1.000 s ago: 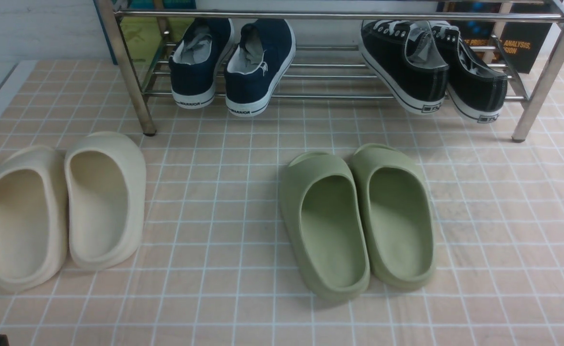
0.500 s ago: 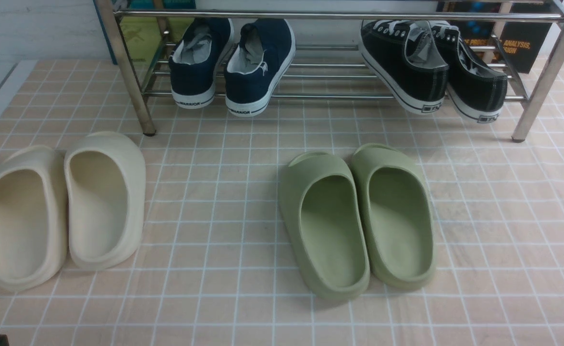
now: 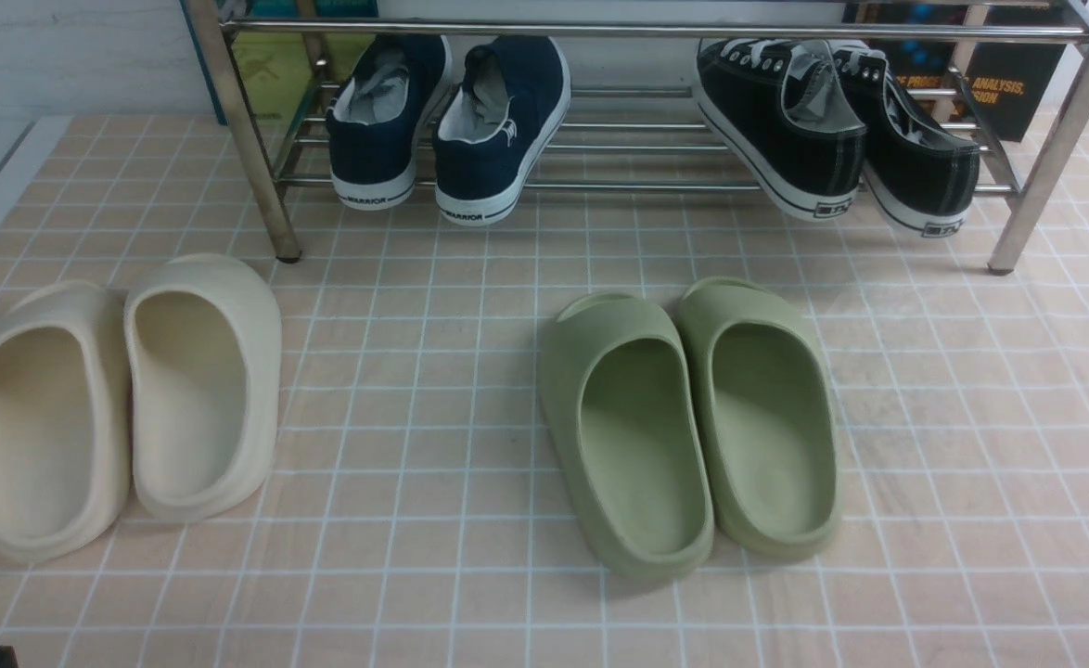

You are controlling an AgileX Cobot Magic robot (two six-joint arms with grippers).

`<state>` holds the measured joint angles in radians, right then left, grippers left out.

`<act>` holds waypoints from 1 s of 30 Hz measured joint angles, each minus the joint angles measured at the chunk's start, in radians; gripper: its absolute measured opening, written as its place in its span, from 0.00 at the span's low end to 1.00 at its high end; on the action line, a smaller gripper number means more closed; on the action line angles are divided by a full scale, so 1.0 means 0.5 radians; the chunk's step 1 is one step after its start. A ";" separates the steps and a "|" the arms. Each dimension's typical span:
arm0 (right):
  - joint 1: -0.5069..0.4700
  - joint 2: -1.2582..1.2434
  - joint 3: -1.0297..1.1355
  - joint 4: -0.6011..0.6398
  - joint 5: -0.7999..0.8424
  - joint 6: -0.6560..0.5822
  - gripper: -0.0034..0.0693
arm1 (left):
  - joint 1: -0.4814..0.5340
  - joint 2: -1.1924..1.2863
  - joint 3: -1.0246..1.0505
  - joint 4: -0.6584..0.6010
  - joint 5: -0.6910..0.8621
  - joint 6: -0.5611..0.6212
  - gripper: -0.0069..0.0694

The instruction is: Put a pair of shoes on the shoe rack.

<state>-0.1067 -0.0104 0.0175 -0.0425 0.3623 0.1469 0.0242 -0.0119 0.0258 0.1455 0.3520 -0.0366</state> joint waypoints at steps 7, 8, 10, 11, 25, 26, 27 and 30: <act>0.000 0.000 0.000 0.000 0.000 0.000 0.04 | 0.000 0.000 0.000 0.000 0.000 0.000 0.40; 0.000 0.000 0.000 0.000 0.000 0.000 0.04 | 0.000 0.000 0.000 0.000 0.000 0.000 0.40; 0.000 0.000 0.000 0.000 0.000 0.000 0.05 | 0.000 0.000 0.000 0.000 0.000 0.000 0.40; 0.000 0.000 0.000 0.000 0.000 0.000 0.05 | 0.000 0.000 0.000 0.000 0.000 0.000 0.40; 0.000 0.000 0.000 0.000 0.001 0.000 0.07 | 0.000 0.000 0.000 0.000 0.000 0.000 0.40; 0.000 0.000 0.000 0.000 0.001 0.000 0.07 | 0.000 0.000 0.000 0.000 0.000 0.000 0.40; 0.000 0.000 0.000 0.000 0.001 0.000 0.08 | 0.000 0.000 0.000 0.000 0.000 0.000 0.40; 0.000 0.000 0.000 0.001 0.001 0.000 0.08 | 0.000 0.000 0.000 0.000 0.000 0.000 0.40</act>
<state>-0.1067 -0.0104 0.0175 -0.0422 0.3629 0.1469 0.0242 -0.0119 0.0258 0.1455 0.3520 -0.0366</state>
